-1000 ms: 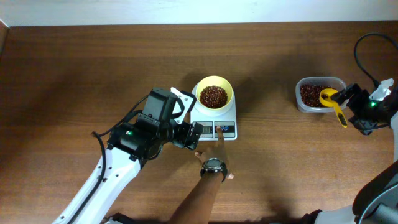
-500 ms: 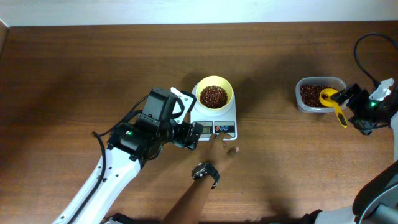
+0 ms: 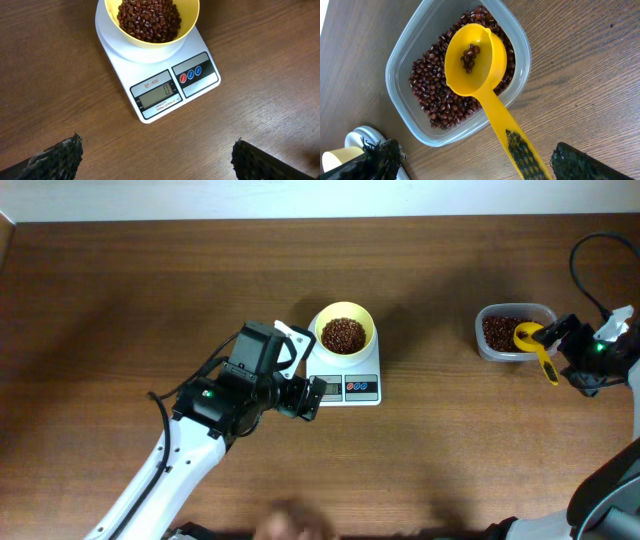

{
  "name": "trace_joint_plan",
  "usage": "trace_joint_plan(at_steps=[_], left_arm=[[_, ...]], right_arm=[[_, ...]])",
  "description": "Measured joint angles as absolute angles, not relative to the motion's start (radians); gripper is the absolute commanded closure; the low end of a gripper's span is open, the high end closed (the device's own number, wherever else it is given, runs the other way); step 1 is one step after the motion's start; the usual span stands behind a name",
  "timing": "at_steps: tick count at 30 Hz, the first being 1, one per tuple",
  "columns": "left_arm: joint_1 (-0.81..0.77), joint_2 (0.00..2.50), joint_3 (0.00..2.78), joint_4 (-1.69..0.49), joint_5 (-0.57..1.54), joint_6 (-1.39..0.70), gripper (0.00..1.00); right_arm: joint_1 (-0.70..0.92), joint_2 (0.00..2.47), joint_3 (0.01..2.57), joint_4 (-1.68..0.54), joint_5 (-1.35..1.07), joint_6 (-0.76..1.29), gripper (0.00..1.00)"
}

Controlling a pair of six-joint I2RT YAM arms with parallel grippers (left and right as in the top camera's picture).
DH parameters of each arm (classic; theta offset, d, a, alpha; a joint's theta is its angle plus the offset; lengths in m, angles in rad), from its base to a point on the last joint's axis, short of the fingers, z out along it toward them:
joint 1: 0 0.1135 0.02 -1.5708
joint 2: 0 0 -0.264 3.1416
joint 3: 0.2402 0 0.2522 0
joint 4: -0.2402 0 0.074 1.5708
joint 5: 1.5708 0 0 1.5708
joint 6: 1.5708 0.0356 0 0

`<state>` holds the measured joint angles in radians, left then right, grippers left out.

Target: Scoop item into bowl and weigh 50g on scale

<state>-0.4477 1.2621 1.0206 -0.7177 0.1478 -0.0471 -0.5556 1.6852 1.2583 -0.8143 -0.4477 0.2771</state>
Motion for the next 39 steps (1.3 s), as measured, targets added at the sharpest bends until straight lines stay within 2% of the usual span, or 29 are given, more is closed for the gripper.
trace_joint_plan(at_steps=[17,28,35,39], left_arm=[[-0.448,1.262,1.021,-0.718,0.148,-0.047,0.01],[-0.448,1.262,1.021,-0.718,0.148,-0.047,0.01],[-0.448,1.262,1.021,-0.719,0.148,-0.047,0.01],[-0.448,1.262,1.021,-0.719,0.148,-0.047,0.01]], right_arm=[[-0.556,1.685,1.258,-0.815,-0.443,0.277,0.01],[-0.554,1.652,1.256,-0.791,-0.306,0.277,0.01],[-0.366,1.56,1.254,-0.616,-0.09,0.276,0.01],[-0.361,1.529,1.254,-0.614,-0.047,0.276,0.01]])
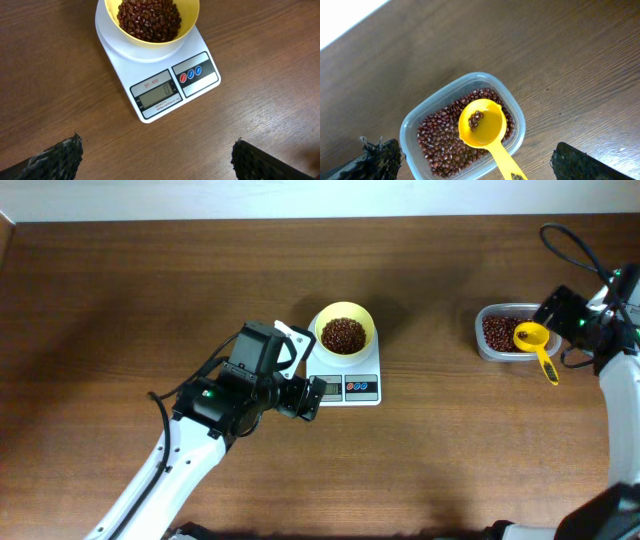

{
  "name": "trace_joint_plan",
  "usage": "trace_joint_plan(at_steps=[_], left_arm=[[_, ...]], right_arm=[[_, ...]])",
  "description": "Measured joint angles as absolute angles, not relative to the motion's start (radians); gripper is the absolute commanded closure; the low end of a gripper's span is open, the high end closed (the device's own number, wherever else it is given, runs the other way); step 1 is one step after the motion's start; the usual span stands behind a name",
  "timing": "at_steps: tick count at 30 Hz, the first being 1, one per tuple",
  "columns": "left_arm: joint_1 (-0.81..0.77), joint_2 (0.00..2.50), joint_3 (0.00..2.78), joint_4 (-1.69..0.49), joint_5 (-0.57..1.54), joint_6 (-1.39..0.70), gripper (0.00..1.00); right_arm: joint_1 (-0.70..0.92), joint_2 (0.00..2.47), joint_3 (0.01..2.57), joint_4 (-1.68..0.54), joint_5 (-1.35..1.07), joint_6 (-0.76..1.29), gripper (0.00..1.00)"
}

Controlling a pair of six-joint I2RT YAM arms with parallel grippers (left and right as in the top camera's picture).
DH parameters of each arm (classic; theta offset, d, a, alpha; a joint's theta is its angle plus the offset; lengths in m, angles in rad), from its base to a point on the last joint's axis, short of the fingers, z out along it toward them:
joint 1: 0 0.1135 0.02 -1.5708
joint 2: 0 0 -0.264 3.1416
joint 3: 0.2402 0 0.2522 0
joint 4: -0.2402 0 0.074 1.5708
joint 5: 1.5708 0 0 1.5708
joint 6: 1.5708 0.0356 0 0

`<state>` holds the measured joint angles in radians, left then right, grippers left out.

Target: Scoop item into bowl and weigh 50g on scale

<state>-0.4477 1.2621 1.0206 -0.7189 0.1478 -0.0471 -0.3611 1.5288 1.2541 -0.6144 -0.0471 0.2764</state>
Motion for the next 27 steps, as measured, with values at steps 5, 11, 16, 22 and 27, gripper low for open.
trace_joint_plan(at_steps=[5,11,16,22,27], left_arm=[[-0.448,1.262,1.021,-0.718,0.148,-0.047,0.01],[-0.448,1.262,1.021,-0.717,0.148,-0.047,0.01],[-0.448,1.262,1.02,-0.718,0.147,-0.047,0.01],[-0.448,1.262,1.019,-0.719,0.145,-0.047,0.01],[-0.448,1.262,1.019,-0.718,0.145,-0.047,0.01]], right_arm=[[-0.361,1.397,1.253,-0.612,-0.022,0.158,0.01],[-0.361,1.132,1.026,-0.373,-0.014,0.045,0.01],[-0.34,0.931,0.797,-0.15,-0.026,0.04,0.01],[-0.165,0.67,0.734,-0.146,-0.027,0.033,0.01],[0.046,0.543,0.733,-0.194,-0.031,0.026,0.01]])
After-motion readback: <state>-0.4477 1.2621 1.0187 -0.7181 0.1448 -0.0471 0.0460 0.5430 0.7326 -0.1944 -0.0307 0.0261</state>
